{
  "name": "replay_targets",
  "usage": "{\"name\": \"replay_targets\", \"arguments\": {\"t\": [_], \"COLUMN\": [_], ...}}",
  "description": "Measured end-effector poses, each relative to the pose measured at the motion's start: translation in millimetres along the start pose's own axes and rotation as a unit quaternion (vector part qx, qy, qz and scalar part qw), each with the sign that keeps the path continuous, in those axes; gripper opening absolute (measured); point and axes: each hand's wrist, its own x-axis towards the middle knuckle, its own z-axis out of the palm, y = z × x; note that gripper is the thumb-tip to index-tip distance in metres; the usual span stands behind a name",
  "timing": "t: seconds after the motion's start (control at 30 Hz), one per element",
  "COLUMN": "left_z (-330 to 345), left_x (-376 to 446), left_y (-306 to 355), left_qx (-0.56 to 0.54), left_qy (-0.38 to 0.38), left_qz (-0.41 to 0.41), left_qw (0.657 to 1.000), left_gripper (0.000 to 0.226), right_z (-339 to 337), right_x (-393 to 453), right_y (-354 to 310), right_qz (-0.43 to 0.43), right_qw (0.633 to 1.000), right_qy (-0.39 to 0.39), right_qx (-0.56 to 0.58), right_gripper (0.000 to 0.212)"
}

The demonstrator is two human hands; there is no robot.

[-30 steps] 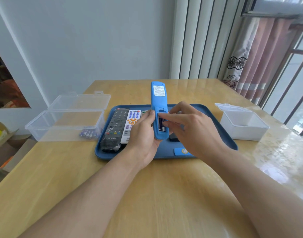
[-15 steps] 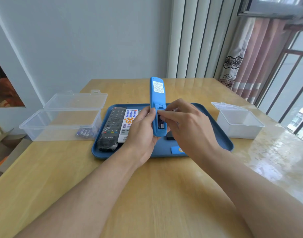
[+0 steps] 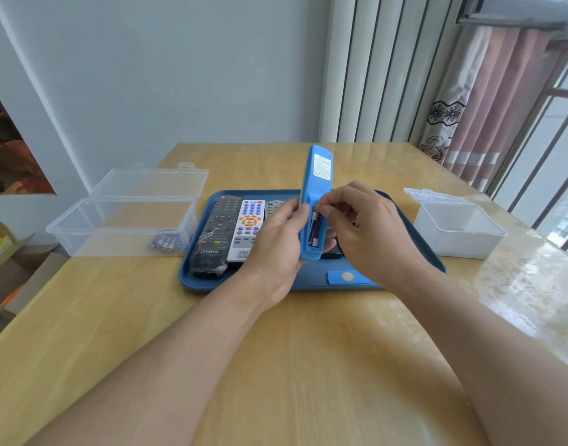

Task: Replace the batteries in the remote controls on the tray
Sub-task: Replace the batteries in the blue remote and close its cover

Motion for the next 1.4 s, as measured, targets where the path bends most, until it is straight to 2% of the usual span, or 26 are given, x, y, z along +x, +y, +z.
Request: {"name": "replay_targets", "arguments": {"t": [0.23, 0.4, 0.53, 0.77, 0.97, 1.03, 1.13, 1.2, 1.27, 1.3, 1.33, 1.37, 1.4], "left_z": [-1, -4, -6, -9, -10, -12, -13, -13, -13, -13, -13, -12, -13], "left_x": [1, 5, 7, 8, 8, 8, 8, 8, 9, 8, 7, 6, 6], "left_y": [1, -2, -3, -1, 3, 6, 10, 10, 11, 11, 12, 12, 12], "left_qx": [-0.009, 0.017, 0.026, 0.032, 0.008, -0.011, -0.024, -0.022, -0.012, -0.004, 0.003, 0.009, 0.012], "left_qy": [0.005, 0.028, 0.024, -0.012, -0.004, 0.014, 0.034, 0.05, 0.053, 0.051, 0.048, 0.044, 0.04], "left_qz": [-0.002, 0.018, 0.041, 0.046, 0.033, 0.024, 0.01, 0.003, -0.007, -0.012, -0.016, -0.02, -0.022], "left_qw": [1.0, 0.999, 0.999, 0.998, 0.999, 1.0, 0.999, 0.999, 0.999, 0.999, 0.999, 0.999, 0.999], "left_gripper": [0.028, 0.03, 0.032, 0.037, 0.032, 0.03, 0.029, 0.027, 0.028, 0.029, 0.03, 0.03, 0.031], "right_z": [3, 5, 1, -3, -3, -6, -8, -9, -8, -8, -7, -5, -4], "right_x": [-3, -4, -2, 0, 2, 4, 6, 6, 6, 5, 4, 1, -1], "right_y": [-2, -3, -1, 7, 7, 3, 0, 1, 6, 9, 12, 13, 14], "right_qz": [0.007, 0.093, 0.157, 0.24, 0.238, 0.256, 0.31, 0.326, 0.317, 0.292, 0.239, 0.161, 0.07], "right_qw": [1.0, 0.991, 0.969, 0.906, 0.908, 0.889, 0.829, 0.806, 0.819, 0.853, 0.906, 0.959, 0.989], "right_qy": [0.001, 0.022, 0.009, -0.081, -0.066, -0.049, -0.038, -0.045, -0.062, -0.066, -0.064, -0.058, -0.051], "right_qx": [0.016, 0.098, 0.189, 0.34, 0.338, 0.377, 0.464, 0.492, 0.474, 0.428, 0.343, 0.228, 0.117], "right_gripper": [0.003, 0.006, 0.011, 0.023, 0.022, 0.02, 0.013, 0.008, 0.012, 0.015, 0.018, 0.017, 0.014]}}
